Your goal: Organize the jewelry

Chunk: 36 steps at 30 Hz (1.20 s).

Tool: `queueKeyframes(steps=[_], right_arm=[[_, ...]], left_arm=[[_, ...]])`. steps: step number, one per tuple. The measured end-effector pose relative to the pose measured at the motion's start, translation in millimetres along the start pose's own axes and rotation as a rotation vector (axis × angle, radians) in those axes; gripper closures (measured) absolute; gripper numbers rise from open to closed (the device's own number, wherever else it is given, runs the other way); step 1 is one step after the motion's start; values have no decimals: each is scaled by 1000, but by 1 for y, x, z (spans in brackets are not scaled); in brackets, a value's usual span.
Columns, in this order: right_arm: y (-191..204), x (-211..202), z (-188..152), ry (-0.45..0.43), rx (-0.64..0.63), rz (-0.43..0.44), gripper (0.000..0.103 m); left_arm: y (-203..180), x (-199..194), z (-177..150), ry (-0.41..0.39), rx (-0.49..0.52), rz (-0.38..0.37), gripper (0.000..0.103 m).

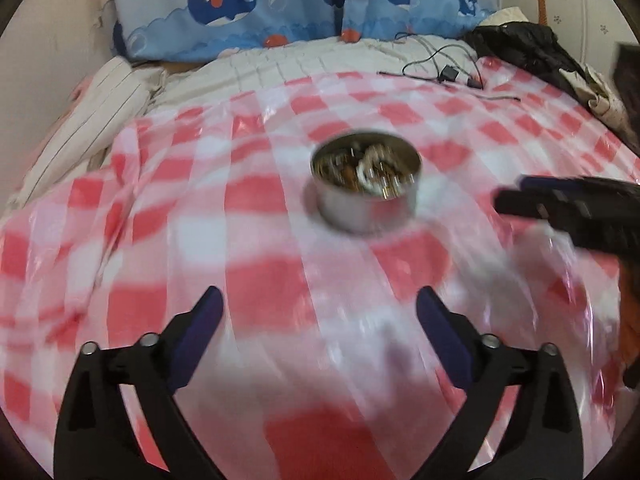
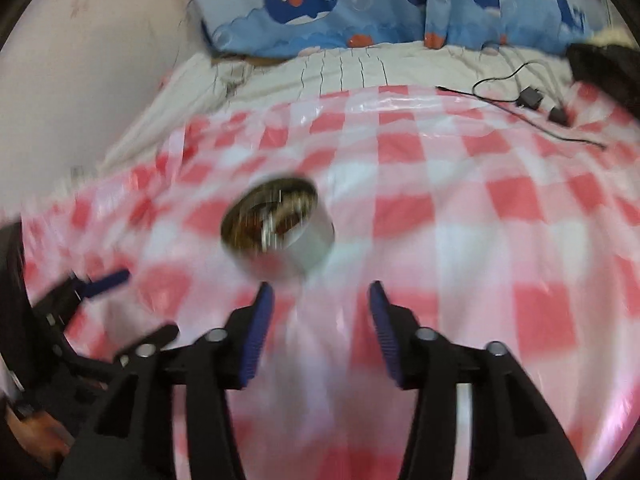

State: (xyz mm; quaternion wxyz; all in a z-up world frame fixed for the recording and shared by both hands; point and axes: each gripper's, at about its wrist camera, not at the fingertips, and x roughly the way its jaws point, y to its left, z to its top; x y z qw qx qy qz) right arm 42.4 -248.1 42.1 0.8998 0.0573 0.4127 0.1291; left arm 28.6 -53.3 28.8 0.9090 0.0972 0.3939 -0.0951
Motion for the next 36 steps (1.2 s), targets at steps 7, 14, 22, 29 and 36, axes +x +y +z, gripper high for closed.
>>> queueKeyframes(steps=[7,14,22,29,36], right_arm=[[9,-23,-78,92,19,-86,38],[15,-25,-99,46,-3,-183,15],[13,-23,-101,55,5,-232,7],[12,-22,-102,62,14,-229,7],[11,-20,-102,38,21,-227,7]], left_arm=[[-1,-27,-47,57,-85,50,7],[6,-33,-62,46,-118,38,7],[7,-21,-73,70,-136,10,7],[3,-19,-73,74,-124,31,7],[4,-18,-72,78,-127,32,7]])
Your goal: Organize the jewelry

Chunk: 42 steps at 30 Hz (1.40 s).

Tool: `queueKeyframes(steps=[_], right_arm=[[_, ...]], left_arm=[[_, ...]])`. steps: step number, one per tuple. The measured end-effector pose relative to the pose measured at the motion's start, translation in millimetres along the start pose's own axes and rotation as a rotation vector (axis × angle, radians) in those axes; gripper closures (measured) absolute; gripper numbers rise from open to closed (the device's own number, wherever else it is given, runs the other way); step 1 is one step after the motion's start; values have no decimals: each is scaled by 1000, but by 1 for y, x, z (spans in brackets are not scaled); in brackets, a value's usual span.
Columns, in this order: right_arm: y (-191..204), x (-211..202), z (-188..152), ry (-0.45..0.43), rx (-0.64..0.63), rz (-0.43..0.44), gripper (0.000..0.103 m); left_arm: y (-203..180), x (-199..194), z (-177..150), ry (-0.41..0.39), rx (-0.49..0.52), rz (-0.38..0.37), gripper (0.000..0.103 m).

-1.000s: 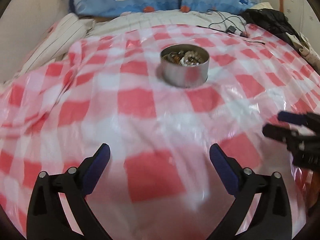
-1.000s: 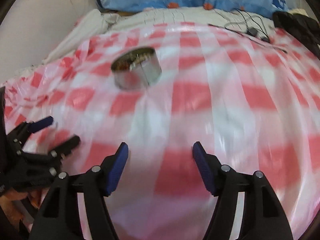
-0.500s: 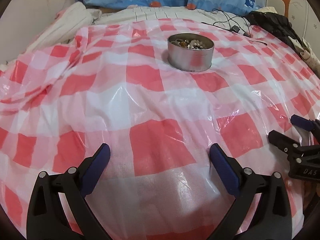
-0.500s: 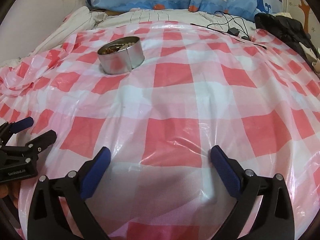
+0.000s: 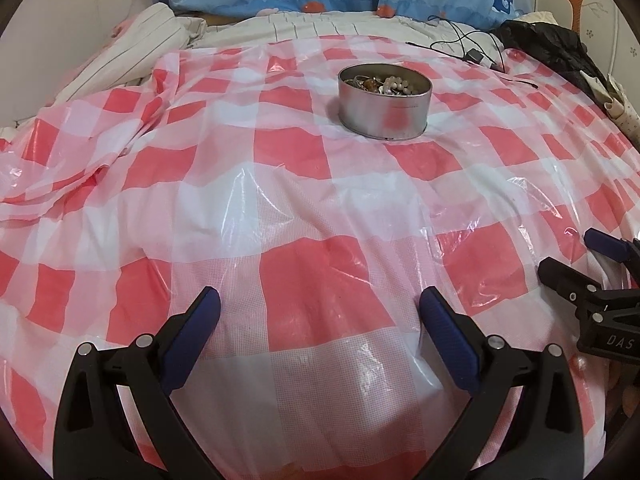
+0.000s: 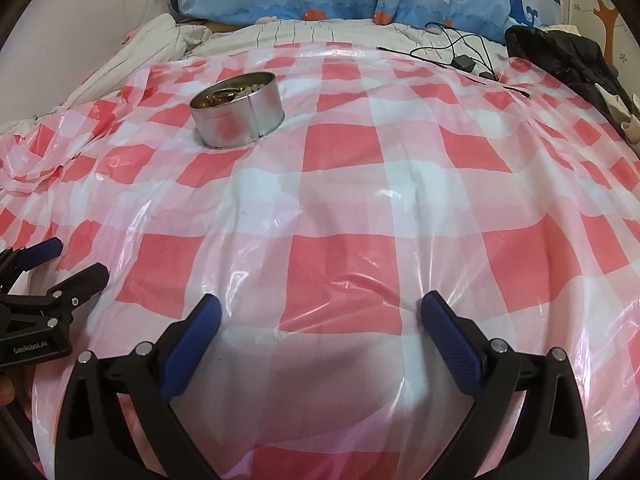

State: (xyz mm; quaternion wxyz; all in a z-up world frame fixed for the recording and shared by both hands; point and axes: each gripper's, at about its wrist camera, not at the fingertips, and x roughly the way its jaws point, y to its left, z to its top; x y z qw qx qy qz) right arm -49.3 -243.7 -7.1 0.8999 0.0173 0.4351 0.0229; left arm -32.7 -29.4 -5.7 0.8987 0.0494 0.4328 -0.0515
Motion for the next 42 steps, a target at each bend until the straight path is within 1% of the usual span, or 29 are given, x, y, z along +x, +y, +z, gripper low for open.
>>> queueKeyframes(steps=[4,8,11,25,30,42], right_arm=[[0,0,0,-8,0,-5,7],[-1,-1,0,-24,5,-17,7],[-1,0,0,-27,5,-27,7],[1,1,1,-30,3,-30,7],[1,1,1,-31,3,-30,7],[1,1,1,-31,2,-31,7]], left_arm=[[0,2,1,14,-4,-3,7],[5,7,4,46,-29,-31,7],[3,10,4,58,-30,-27,7],[3,12,5,58,-33,-29,7],[4,12,6,63,-43,-44,7],[4,13,6,63,-40,-40,7]])
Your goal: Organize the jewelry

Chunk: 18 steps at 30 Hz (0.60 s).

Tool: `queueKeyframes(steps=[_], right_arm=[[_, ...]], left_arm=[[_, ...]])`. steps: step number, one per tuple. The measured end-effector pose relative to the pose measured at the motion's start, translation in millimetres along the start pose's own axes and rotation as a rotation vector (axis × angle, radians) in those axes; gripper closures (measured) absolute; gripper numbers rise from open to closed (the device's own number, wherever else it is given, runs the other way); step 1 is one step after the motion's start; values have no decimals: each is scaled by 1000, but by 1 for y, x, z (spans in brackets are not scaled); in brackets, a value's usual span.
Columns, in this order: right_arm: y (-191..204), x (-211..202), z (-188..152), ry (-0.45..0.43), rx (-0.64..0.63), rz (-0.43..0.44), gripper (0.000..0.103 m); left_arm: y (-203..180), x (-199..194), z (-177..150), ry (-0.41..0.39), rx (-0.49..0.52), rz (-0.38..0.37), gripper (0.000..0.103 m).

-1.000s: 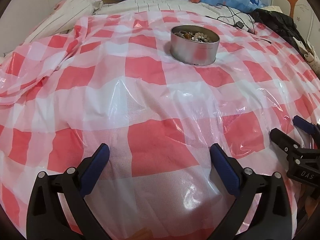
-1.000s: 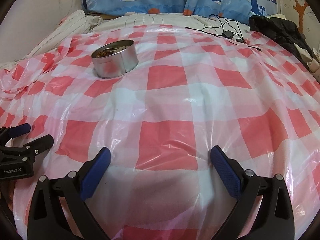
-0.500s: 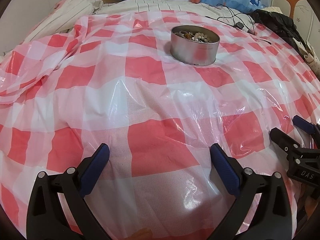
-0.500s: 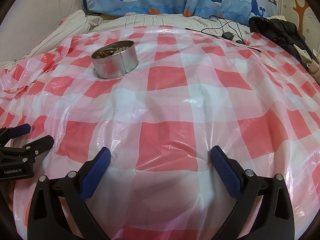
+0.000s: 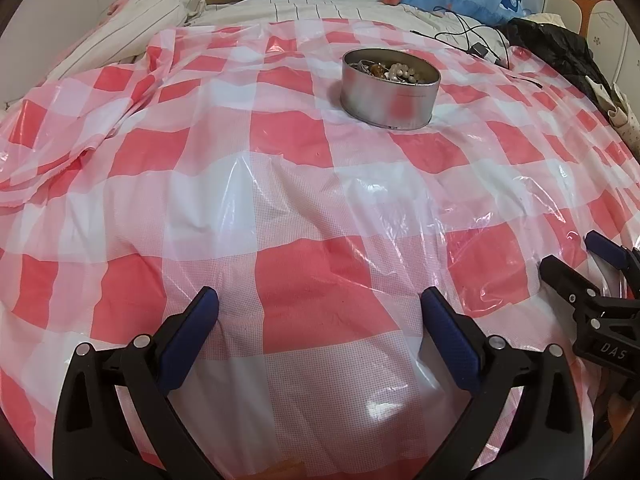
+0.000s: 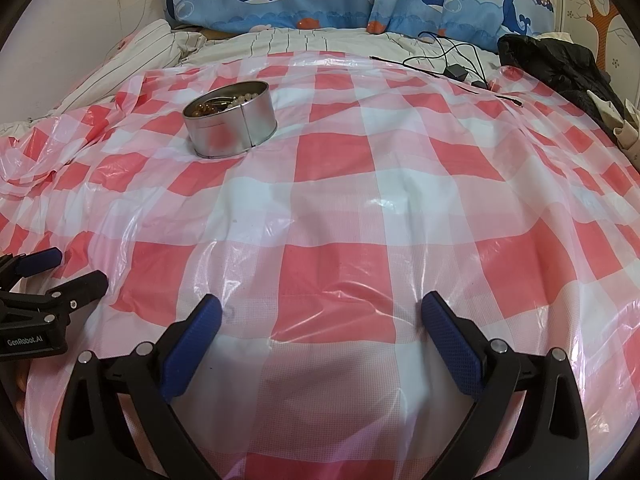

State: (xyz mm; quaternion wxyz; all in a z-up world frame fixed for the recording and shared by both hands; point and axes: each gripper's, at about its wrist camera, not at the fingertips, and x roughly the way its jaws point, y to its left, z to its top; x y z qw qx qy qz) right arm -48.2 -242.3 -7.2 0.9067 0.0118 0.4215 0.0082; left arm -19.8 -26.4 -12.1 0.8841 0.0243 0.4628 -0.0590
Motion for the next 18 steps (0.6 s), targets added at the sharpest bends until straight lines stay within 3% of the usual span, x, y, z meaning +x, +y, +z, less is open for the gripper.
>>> queueKeyframes(steps=[18], right_arm=[[0,0,0,0,0,-1,7]], left_arm=[[0,1,-1,0,0,0,6]])
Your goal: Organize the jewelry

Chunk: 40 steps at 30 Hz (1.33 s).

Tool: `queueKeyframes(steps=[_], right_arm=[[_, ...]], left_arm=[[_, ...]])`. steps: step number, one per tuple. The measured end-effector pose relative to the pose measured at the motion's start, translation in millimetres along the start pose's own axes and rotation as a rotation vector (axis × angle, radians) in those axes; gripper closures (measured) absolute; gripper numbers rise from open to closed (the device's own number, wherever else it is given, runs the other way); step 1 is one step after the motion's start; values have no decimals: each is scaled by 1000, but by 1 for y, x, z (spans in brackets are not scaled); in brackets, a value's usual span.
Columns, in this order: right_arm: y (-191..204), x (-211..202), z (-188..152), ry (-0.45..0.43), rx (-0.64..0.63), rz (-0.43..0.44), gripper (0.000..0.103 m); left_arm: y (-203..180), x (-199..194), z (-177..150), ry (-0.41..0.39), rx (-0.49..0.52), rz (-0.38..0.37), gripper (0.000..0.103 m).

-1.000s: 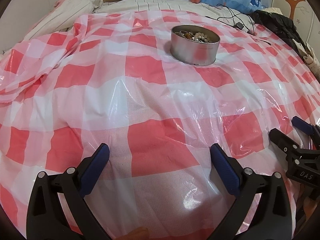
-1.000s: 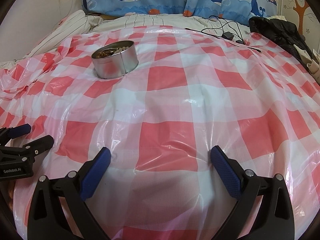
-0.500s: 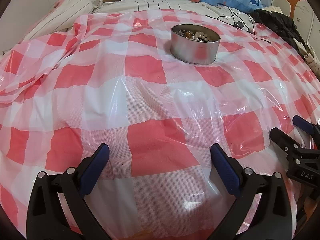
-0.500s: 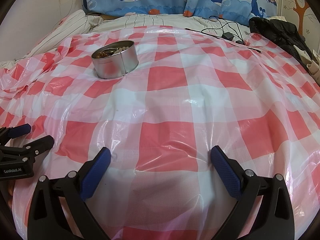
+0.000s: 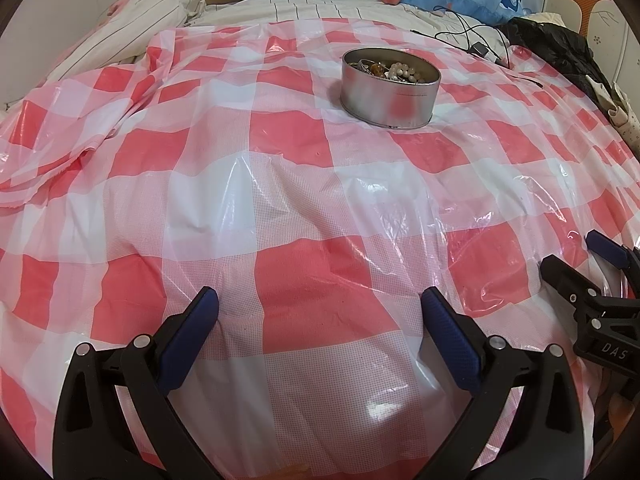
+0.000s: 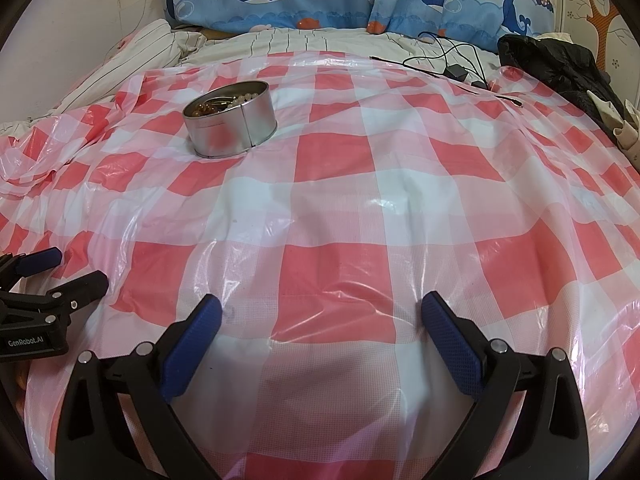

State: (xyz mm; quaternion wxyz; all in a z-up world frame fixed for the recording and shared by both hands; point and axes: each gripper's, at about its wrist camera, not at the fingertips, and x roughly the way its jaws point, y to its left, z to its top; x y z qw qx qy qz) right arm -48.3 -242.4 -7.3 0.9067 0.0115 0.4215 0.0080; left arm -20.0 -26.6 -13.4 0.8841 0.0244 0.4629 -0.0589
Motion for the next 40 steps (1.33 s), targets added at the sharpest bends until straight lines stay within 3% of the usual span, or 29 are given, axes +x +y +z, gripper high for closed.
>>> queueKeyframes(steps=[40], right_arm=[[1,0,0,0,-1,-1,7]], left_arm=[[0,0,-2,-7,3,8,6]])
